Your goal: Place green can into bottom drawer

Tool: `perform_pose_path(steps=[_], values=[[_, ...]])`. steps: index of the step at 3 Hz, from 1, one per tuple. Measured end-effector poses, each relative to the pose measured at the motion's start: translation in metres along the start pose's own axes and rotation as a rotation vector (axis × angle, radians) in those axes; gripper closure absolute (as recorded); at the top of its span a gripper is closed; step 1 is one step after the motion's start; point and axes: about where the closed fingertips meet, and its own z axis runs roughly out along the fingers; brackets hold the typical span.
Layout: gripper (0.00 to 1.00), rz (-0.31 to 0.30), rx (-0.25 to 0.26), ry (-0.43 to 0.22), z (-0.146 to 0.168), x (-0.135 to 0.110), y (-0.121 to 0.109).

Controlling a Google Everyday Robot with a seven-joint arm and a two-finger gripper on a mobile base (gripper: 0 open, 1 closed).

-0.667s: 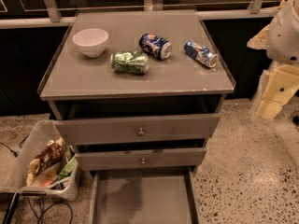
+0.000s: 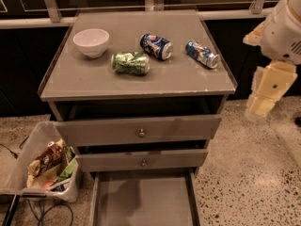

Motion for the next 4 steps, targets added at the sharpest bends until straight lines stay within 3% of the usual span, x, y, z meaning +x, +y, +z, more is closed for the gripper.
perform_pose_path(steps=[1, 3, 4], values=[[0.00, 0.044, 0.003, -0.070, 0.010, -0.025, -0.027], [0.00, 0.049, 0.008, -0.087, 0.010, -0.029, -0.030], [0.00, 0.024, 0.012, -0.201, 0.016, -0.058, -0.036]])
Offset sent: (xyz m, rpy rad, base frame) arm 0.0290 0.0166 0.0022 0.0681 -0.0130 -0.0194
